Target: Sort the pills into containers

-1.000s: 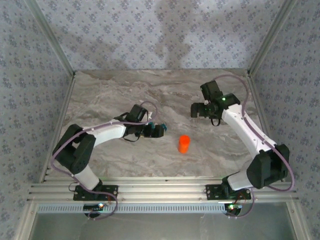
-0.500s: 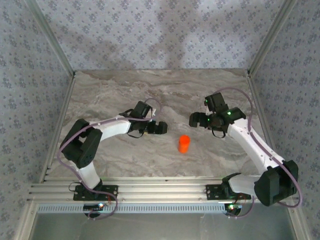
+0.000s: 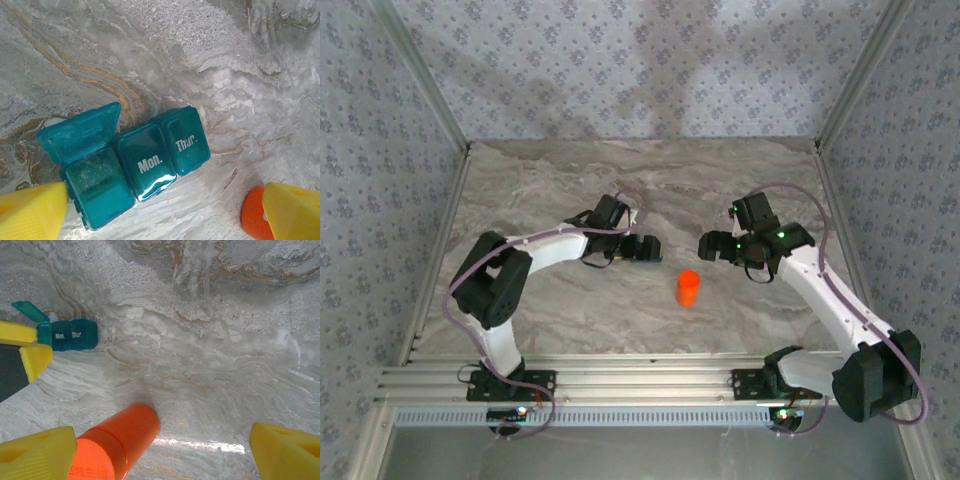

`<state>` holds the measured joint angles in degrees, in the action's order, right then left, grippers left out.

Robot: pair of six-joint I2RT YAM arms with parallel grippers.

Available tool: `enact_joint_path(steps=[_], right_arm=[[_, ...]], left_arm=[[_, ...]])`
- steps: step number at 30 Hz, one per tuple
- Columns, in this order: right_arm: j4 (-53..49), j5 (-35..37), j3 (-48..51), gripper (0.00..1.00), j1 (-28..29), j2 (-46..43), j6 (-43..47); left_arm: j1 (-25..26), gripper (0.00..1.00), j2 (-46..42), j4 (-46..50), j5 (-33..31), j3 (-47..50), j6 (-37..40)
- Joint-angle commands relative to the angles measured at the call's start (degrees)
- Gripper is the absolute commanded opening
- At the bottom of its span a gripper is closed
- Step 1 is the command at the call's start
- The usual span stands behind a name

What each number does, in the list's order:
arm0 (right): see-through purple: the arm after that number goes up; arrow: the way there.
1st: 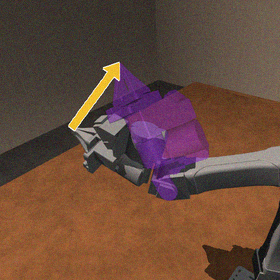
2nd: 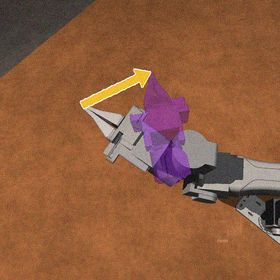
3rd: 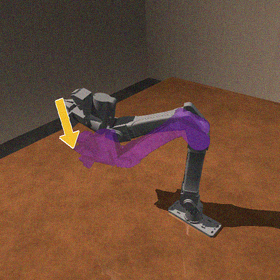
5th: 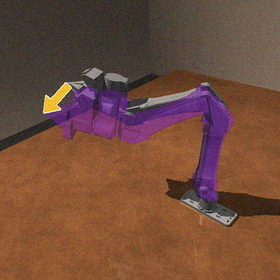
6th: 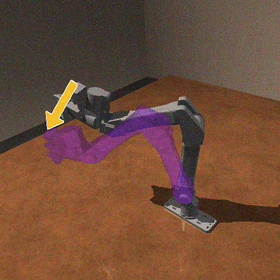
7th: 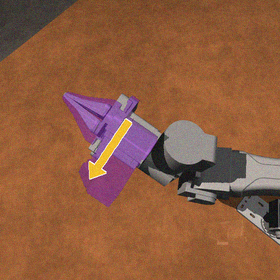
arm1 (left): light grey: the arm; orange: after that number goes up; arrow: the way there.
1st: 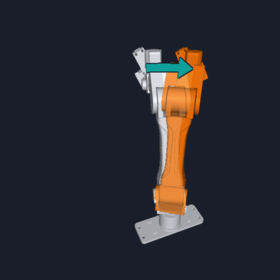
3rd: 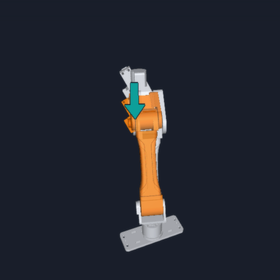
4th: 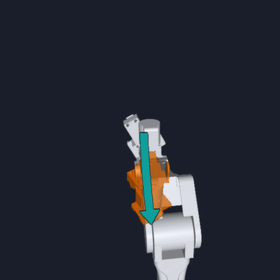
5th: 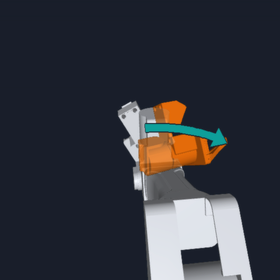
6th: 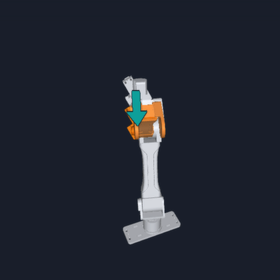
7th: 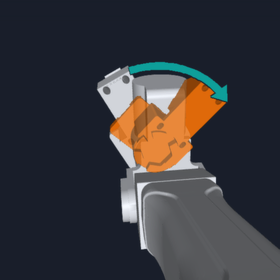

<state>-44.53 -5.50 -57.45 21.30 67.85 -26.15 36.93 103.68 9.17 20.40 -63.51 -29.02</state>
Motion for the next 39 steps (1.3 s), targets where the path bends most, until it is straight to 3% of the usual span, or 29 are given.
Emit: enact_joint_path(steps=[1, 9, 17, 28, 39], right_arm=[[-0.97, -1.30, 0.59, 0.92, 0.42, -0.90, 0.03], [-2.49, -3.54, -0.24, 0.92, 2.08, 0.15, 0.44], [-5.76, -0.86, -2.39, 0.91, 6.82, 2.61, 1.11], [-7.39, 1.66, -5.58, 0.89, 13.08, 8.95, 2.04], [-9.87, 3.11, -8.67, 0.86, 15.85, 14.66, 5.28]], left_arm=[[0.57, 0.99, 0.15, 1.02, 1.57, -1.63, 1.13], [0.45, 0.99, -3.83, 4.11, 1.48, -2.32, 3.49], [-0.69, 0.99, -9.80, 6.62, 0.37, -0.59, 5.28], [-7.29, 0.99, -18.24, 8.80, -2.84, 6.65, 5.80], [-13.72, 0.99, -26.80, 9.35, -3.84, 15.02, 5.15]])
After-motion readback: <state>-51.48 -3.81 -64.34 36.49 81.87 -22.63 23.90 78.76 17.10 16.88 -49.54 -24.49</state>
